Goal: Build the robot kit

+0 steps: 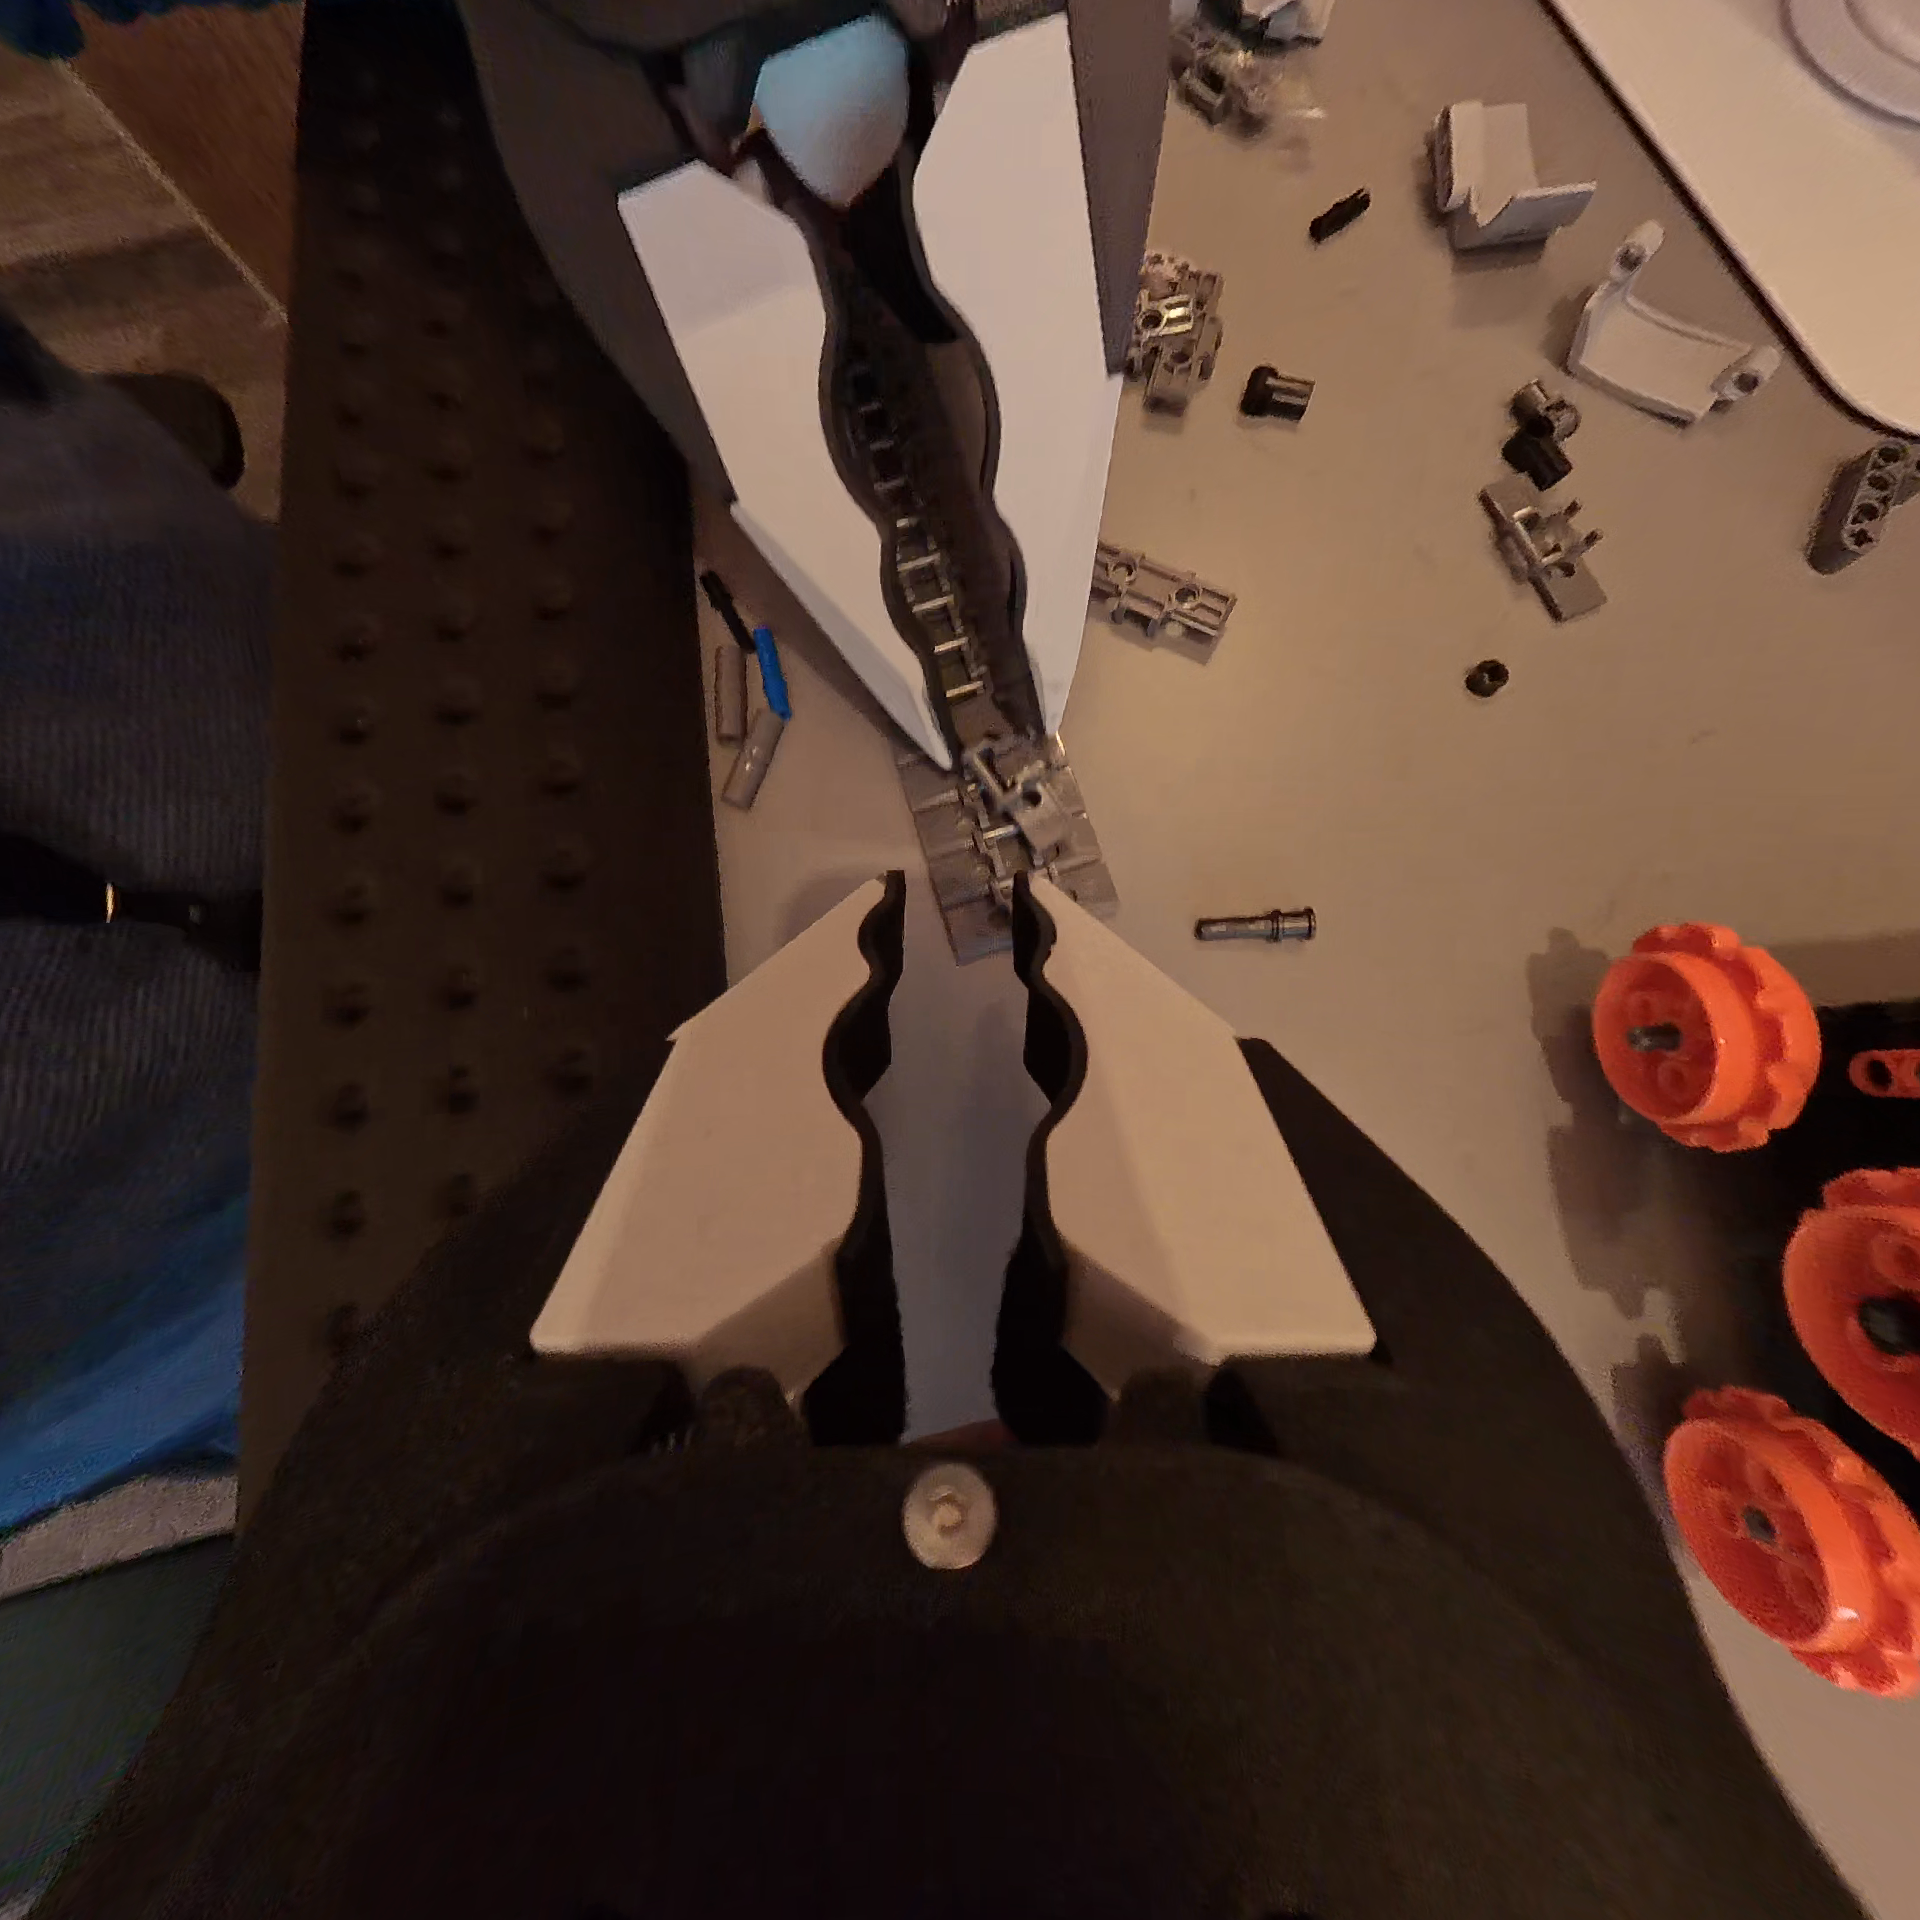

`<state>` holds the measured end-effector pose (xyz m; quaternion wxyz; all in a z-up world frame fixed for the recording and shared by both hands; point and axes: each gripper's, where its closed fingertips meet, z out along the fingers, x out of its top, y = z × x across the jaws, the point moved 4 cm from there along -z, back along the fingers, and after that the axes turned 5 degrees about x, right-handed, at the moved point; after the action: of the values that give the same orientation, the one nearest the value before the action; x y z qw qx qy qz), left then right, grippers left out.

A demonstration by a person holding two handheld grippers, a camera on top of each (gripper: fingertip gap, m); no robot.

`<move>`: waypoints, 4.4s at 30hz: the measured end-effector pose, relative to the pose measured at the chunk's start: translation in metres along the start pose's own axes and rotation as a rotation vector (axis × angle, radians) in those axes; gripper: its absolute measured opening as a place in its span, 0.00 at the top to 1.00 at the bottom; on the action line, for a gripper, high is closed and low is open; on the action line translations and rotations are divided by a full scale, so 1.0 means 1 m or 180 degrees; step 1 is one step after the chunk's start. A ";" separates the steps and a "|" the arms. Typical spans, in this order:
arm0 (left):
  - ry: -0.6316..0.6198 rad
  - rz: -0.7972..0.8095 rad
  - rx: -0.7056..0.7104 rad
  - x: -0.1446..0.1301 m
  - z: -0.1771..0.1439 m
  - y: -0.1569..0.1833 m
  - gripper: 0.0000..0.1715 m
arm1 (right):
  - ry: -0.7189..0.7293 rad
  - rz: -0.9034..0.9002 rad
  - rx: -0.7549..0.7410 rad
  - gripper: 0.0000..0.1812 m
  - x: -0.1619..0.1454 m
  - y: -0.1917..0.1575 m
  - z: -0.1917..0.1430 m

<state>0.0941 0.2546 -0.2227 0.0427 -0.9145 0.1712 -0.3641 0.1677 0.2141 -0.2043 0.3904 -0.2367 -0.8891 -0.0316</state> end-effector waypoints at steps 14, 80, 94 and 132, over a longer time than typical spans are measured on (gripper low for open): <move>-0.0090 -0.0227 0.0117 0.004 -0.003 0.013 0.76 | 0.0023 0.0436 -0.0417 0.87 0.009 -0.004 0.026; -0.0041 0.0529 0.0630 0.009 0.000 -0.005 0.85 | -0.0335 -0.0916 0.0326 0.98 -0.001 -0.015 0.013; -0.0180 0.0694 0.0509 0.007 0.008 0.008 0.80 | -0.0619 -0.0968 0.0547 0.98 -0.014 -0.026 0.027; -0.0089 0.0687 -0.0164 0.001 0.002 0.016 0.92 | -0.0453 -0.0922 0.0167 0.95 -0.025 0.003 0.005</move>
<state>0.0917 0.2394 -0.2270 0.0604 -0.8965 0.2773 -0.3402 0.1802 0.2086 -0.2259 0.3238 -0.0973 -0.9399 -0.0476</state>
